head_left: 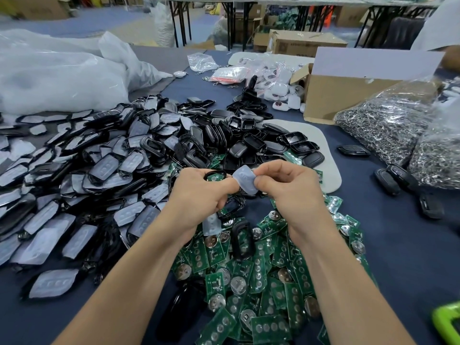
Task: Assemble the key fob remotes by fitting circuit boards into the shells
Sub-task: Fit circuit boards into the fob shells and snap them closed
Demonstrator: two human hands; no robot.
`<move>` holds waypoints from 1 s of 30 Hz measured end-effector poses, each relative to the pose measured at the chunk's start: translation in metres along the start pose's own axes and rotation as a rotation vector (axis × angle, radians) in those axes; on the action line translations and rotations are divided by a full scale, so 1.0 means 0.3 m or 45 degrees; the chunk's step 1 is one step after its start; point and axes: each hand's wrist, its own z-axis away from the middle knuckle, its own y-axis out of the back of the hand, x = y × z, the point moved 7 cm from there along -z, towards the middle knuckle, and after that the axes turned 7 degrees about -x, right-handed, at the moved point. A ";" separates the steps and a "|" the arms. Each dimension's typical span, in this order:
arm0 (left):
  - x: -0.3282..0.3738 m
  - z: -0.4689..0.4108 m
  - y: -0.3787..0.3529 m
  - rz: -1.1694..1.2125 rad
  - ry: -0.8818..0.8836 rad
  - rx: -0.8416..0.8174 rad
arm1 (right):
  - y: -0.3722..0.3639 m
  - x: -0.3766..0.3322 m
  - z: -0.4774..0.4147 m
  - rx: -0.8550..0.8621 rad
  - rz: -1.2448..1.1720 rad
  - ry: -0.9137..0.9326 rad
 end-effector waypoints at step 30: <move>0.029 0.011 0.005 -0.114 -0.094 -0.040 | -0.026 -0.036 0.012 -0.096 0.246 0.206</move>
